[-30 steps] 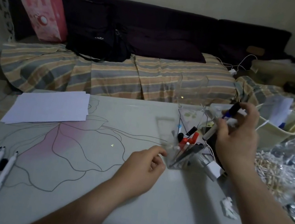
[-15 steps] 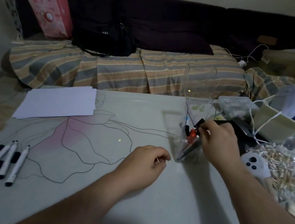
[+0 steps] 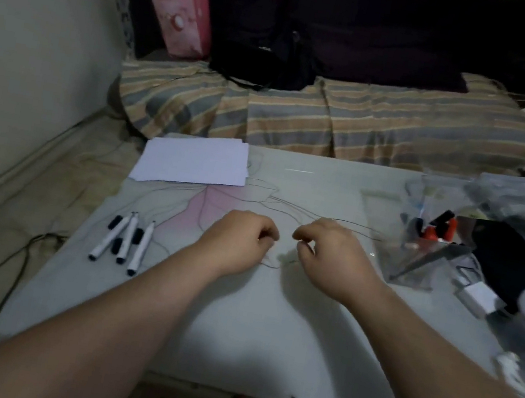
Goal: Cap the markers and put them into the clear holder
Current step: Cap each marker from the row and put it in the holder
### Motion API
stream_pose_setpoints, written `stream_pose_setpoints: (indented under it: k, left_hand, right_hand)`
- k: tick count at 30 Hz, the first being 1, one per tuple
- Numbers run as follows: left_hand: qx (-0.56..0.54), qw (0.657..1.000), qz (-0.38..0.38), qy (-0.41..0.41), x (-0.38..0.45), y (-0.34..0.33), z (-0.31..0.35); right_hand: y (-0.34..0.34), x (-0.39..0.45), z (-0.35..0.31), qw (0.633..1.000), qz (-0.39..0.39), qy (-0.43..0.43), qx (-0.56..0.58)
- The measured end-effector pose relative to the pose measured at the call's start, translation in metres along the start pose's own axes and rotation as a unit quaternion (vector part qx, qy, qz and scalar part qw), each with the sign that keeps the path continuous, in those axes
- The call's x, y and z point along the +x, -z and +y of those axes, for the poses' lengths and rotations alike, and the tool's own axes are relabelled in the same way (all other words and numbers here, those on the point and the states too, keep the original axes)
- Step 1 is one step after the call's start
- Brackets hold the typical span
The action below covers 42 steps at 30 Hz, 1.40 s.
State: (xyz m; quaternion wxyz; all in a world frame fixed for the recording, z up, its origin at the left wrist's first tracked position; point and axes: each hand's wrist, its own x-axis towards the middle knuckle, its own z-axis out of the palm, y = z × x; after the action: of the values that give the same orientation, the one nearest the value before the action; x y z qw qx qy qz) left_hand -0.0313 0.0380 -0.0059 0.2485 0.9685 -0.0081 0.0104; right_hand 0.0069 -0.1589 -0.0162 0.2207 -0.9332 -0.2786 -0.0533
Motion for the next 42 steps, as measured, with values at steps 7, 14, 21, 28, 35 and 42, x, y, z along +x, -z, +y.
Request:
stream_pose_setpoints:
  k: [7,14,21,28,35,42]
  left_hand:
    - [0.066,0.964,0.067,0.249,-0.037,0.051,-0.137]
    - [0.259,0.923,0.017,0.283,-0.047,0.055,-0.168]
    - [0.265,0.924,0.029,0.275,-0.041,0.038,-0.175]
    - [0.235,0.934,0.041,0.267,-0.042,0.038,-0.176]
    - [0.131,0.968,0.006,0.212,-0.036,0.031,-0.151]
    - [0.019,0.985,-0.026,0.169,-0.032,0.026,-0.136]
  right_hand:
    - [-0.064,0.028,-0.084,0.991,-0.115,0.052,0.046]
    - [-0.105,0.044,-0.124,0.984,-0.155,0.066,0.064]
    - [-0.109,0.046,-0.123,0.983,-0.161,0.059,0.06]
    - [-0.099,0.044,-0.105,0.986,-0.151,0.046,0.052]
    - [-0.098,0.043,-0.102,0.984,-0.164,0.036,0.056]
    - [-0.112,0.039,-0.117,0.971,-0.231,0.062,0.001]
